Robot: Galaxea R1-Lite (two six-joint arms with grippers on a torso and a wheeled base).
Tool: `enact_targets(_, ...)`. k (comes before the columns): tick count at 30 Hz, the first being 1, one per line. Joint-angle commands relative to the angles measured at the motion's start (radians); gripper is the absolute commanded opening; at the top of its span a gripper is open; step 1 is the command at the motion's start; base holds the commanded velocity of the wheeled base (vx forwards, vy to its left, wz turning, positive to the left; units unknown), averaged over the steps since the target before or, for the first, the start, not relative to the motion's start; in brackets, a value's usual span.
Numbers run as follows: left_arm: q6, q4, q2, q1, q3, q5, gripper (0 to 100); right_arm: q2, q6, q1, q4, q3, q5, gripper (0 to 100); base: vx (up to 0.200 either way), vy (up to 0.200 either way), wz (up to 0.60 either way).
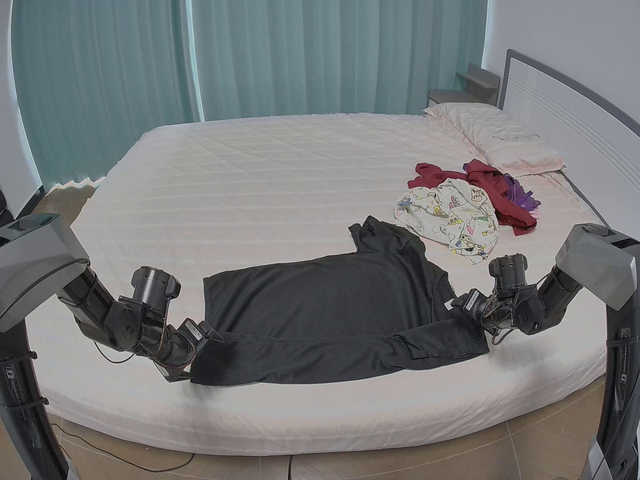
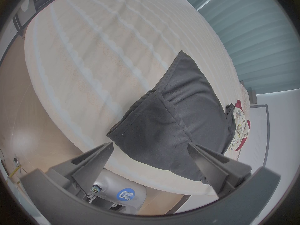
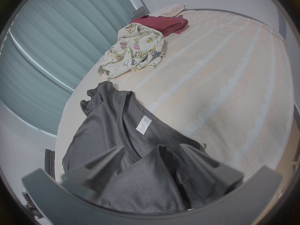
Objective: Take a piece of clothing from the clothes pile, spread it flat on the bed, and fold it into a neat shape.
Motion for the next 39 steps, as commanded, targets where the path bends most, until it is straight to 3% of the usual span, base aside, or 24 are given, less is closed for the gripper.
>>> enact_targets(1, 0.000, -0.002, 0.001, 0.000, -0.001, 0.001, 100, -0.006, 0.000, 0.000, -0.001, 0.001, -0.001, 100, 0.000, 0.000, 0.00)
enact_targets(10, 0.021, -0.091, 0.010, 0.009, -0.029, 0.090, 100, -0.078, -0.012, 0.009, -0.005, 0.087, -0.001, 100, 0.000, 0.000, 0.00)
enact_targets(17, 0.205, -0.078, 0.138, 0.011, -0.190, 0.099, 100, -0.087, -0.097, 0.009, -0.036, 0.156, 0.005, 100, 0.000, 0.000, 0.00)
enact_targets(20, 0.236, -0.086, 0.165, 0.005, -0.216, 0.094, 100, -0.078, -0.100, 0.009, -0.085, 0.169, 0.006, 100, 0.000, 0.000, 0.00)
enact_targets(24, 0.345, -0.089, 0.236, -0.006, -0.265, 0.114, 100, -0.061, -0.100, 0.009, -0.140, 0.177, 0.006, 100, 0.000, 0.000, 0.00)
enact_targets(37, 0.360, -0.089, 0.279, -0.005, -0.308, 0.169, 100, -0.055, -0.100, 0.011, -0.140, 0.176, 0.006, 100, 0.000, 0.000, 0.00)
enact_targets(38, 0.362, -0.089, 0.282, -0.005, -0.308, 0.171, 0, -0.055, -0.100, 0.011, -0.140, 0.176, 0.006, 100, 0.000, 0.000, 0.00)
enact_targets(39, 0.362, -0.089, 0.284, -0.005, -0.305, 0.174, 0, -0.052, -0.100, 0.013, -0.140, 0.174, 0.005, 100, 0.000, 0.000, 0.00)
